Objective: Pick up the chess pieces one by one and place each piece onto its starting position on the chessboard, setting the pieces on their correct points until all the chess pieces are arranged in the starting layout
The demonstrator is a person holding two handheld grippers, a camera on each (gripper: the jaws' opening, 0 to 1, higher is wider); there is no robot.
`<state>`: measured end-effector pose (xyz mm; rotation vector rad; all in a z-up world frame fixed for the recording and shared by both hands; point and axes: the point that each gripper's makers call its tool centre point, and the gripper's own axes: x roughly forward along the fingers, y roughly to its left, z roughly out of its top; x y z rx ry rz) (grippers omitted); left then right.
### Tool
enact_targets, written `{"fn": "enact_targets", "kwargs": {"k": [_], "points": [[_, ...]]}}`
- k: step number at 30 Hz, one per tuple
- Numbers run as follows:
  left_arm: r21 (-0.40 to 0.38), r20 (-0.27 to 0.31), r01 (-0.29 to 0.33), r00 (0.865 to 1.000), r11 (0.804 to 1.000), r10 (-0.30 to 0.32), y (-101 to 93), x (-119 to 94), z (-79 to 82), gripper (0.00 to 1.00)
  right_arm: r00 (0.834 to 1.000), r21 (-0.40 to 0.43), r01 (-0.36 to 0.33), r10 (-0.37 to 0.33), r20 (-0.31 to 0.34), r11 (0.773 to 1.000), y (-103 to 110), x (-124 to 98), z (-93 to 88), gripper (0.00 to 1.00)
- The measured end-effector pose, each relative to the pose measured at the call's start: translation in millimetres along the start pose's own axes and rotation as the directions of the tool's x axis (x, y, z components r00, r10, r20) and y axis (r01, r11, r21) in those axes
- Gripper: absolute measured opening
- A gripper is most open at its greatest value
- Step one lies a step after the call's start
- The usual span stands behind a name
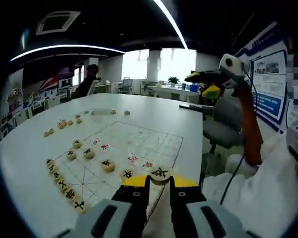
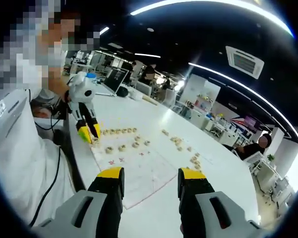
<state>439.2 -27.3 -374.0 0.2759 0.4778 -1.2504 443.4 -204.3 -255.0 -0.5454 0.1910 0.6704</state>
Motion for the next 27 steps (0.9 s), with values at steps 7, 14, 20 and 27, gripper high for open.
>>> {"fn": "enact_targets", "kwargs": {"k": [7,14,20,27], "points": [[0.003,-0.054,0.004,0.999,1.000,-0.004,2.1,12,-15.1,0.19,1.000,0.003,0.006,-0.006,-0.005,1.000,-2,-2,-2.8,0.44],[-0.004,-0.072,0.000,0.997,1.000,0.000,4.5,15,-19.5,0.19,1.000,0.005,0.009,-0.009,-0.002,1.000,-3,-4,-1.9,0.44],[0.003,-0.074,-0.006,0.997,1.000,0.006,4.6,12,-20.4,0.24,1.000,0.002,0.010,-0.010,-0.001,1.000,-2,-4,-1.1,0.44],[-0.002,-0.005,-0.005,1.000,1.000,0.005,0.9,1,0.7,0.28,1.000,0.003,0.005,-0.005,-0.002,1.000,-1,-2,-1.1,0.44]]}}
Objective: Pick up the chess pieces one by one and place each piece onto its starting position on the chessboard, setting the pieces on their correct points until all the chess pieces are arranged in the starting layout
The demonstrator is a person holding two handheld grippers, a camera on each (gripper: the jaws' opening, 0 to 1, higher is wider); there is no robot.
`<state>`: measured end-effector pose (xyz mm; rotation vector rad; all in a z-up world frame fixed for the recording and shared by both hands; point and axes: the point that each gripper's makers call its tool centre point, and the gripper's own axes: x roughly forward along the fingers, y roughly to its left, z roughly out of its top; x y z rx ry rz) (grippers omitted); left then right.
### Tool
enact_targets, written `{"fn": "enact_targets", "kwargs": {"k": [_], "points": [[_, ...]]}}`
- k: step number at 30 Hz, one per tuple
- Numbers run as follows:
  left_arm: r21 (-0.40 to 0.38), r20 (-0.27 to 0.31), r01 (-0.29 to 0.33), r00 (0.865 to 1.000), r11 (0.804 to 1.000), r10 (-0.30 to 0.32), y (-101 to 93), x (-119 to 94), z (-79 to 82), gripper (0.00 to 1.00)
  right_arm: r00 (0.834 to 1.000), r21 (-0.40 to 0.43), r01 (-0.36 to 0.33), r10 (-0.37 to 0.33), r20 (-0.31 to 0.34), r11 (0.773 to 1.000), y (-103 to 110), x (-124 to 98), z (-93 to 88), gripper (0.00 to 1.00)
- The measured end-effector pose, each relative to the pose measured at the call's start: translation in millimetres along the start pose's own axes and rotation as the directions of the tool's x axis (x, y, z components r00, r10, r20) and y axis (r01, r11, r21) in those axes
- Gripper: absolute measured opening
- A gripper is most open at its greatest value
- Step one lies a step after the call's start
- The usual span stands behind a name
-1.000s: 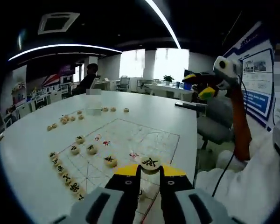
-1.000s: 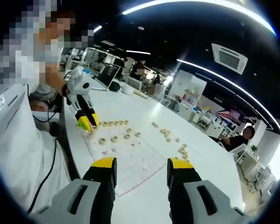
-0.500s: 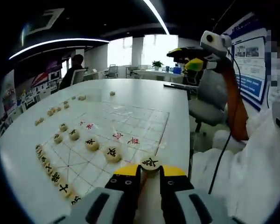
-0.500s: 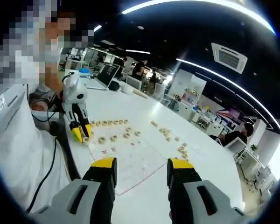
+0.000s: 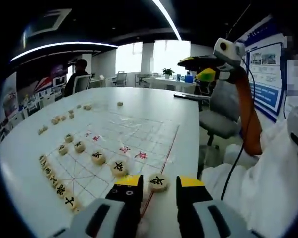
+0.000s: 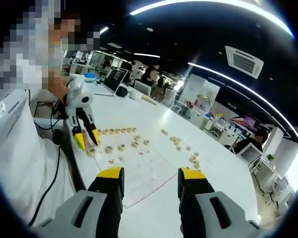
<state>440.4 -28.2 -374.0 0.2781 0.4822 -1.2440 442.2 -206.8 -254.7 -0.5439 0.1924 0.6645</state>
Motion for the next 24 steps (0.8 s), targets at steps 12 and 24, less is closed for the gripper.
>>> {"fn": "enact_targets", "kwargs": {"k": [12,24], "points": [[-0.036,0.348,-0.084,0.933,0.996,0.091,14.0,-56,117.2,0.32,1.000,0.007,-0.002,0.002,-0.004,1.000,-1,2,-2.0,0.44],[0.002,0.319,-0.150,0.937,0.989,0.141,60.3,-60,110.1,0.40,1.000,0.016,-0.011,0.011,-0.008,1.000,-2,5,-4.8,0.44]]}}
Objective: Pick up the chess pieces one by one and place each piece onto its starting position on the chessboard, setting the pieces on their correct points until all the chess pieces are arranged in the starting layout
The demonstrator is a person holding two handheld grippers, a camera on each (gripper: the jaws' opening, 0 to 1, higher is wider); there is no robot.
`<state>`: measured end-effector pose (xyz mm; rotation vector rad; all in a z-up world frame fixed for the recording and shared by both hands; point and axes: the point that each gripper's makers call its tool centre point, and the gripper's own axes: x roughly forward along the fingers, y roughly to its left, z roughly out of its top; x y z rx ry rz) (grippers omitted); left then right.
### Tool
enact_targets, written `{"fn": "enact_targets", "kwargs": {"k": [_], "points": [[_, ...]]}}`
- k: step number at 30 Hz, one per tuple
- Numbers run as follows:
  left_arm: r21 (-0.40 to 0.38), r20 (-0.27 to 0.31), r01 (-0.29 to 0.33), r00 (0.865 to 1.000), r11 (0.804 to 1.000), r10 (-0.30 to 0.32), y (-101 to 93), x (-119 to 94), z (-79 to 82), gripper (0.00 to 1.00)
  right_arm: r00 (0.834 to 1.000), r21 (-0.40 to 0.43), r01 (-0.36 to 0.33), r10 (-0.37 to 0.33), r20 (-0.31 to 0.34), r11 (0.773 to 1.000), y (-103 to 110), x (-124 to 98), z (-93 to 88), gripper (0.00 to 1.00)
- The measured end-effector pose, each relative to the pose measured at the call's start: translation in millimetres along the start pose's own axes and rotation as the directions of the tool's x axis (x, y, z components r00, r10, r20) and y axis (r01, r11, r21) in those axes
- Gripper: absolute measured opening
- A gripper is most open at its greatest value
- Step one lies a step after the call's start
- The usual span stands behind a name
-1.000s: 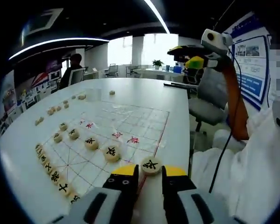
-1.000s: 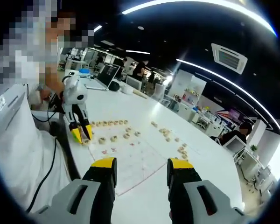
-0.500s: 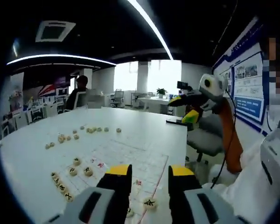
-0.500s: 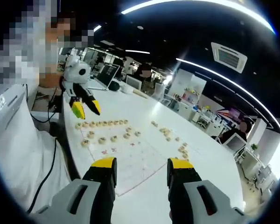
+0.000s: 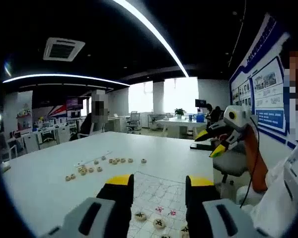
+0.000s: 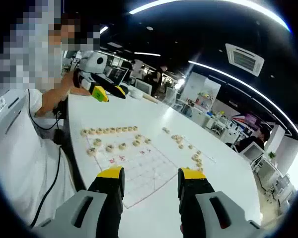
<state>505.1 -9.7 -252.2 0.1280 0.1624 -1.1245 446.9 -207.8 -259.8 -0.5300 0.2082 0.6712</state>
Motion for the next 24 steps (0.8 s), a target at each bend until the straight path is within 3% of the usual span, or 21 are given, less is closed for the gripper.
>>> {"fn": "enact_targets", "kwargs": {"k": [4,8,16,19,22,24], "points": [[-0.017,0.022,-0.032,0.999,0.999,0.032,16.9,-13,-8.1,0.40,1.000,0.008,-0.003,0.003,-0.008,1.000,1,3,-3.8,0.44],[-0.024,0.032,-0.002,0.999,1.000,0.002,14.4,-25,-11.3,0.40,1.000,0.028,0.001,-0.001,-0.005,1.000,-3,8,-5.6,0.44],[-0.037,0.091,0.047,0.995,0.998,-0.044,10.5,-43,0.4,0.38,0.999,0.112,0.033,-0.032,-0.011,0.993,-17,30,-15.0,0.44],[-0.038,0.094,0.027,0.995,0.999,-0.023,16.6,-47,1.3,0.38,0.998,0.181,0.052,-0.059,0.035,0.982,-26,47,-10.1,0.45],[-0.058,0.101,0.012,0.995,0.998,-0.006,22.4,-54,2.3,0.38,0.986,0.259,0.030,-0.071,0.148,0.965,-31,70,4.6,0.51],[-0.056,0.103,0.016,0.995,0.998,-0.010,22.3,-59,1.8,0.38,0.984,0.280,0.037,-0.083,0.156,0.959,-37,88,3.1,0.50]]}}
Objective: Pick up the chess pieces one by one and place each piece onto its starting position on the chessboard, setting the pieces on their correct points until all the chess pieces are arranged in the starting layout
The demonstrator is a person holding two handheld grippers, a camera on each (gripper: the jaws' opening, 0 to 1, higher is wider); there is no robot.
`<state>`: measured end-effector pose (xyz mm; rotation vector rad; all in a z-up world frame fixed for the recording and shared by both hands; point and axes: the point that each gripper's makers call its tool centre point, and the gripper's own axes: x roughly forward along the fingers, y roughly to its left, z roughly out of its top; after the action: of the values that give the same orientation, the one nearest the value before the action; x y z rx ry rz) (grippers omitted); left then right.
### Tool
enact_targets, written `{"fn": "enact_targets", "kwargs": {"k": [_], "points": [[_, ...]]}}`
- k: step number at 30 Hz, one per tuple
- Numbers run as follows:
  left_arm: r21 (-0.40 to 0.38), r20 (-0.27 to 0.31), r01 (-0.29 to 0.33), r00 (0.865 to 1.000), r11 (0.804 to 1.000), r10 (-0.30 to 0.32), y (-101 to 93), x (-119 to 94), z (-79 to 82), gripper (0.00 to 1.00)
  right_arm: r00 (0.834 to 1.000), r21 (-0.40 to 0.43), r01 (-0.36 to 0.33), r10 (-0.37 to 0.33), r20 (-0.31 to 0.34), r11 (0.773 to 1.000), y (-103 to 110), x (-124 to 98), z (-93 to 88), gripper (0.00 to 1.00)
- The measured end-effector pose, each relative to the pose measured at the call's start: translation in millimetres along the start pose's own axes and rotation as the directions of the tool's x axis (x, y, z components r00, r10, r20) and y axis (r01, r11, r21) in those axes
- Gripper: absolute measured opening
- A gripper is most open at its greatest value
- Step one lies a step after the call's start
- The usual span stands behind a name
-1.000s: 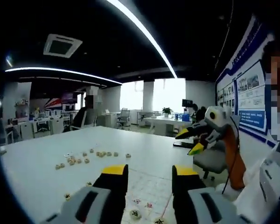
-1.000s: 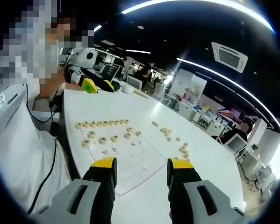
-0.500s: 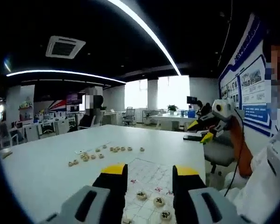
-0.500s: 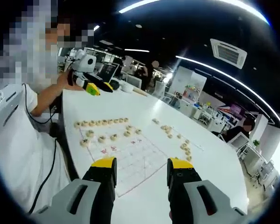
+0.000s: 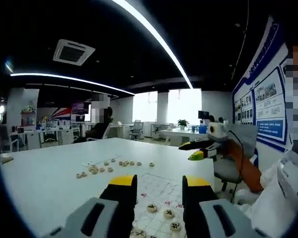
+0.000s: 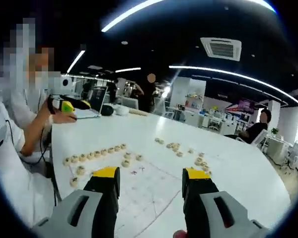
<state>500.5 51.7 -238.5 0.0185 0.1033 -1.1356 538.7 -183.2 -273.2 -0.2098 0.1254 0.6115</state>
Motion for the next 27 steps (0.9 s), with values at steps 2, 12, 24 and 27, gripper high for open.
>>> {"fn": "enact_targets", "kwargs": {"k": [2,12,24,27], "points": [[-0.001,0.004,0.002,1.000,1.000,-0.002,2.2,-5,1.7,0.38,1.000,0.036,0.013,-0.012,-0.006,0.999,-7,22,-5.1,0.48],[0.014,0.036,-0.039,0.999,0.999,0.039,15.0,-23,11.0,0.37,0.999,0.210,0.051,-0.050,-0.010,0.976,-54,129,-14.9,0.43],[0.058,0.019,-0.040,0.999,0.998,0.039,17.7,-31,9.3,0.36,0.976,0.182,0.174,-0.145,-0.161,0.968,-103,230,-62.3,0.41],[0.057,0.009,-0.041,0.999,0.998,0.040,19.1,-32,7.3,0.36,0.967,0.193,0.215,-0.181,-0.181,0.957,-115,247,-69.1,0.41]]}}
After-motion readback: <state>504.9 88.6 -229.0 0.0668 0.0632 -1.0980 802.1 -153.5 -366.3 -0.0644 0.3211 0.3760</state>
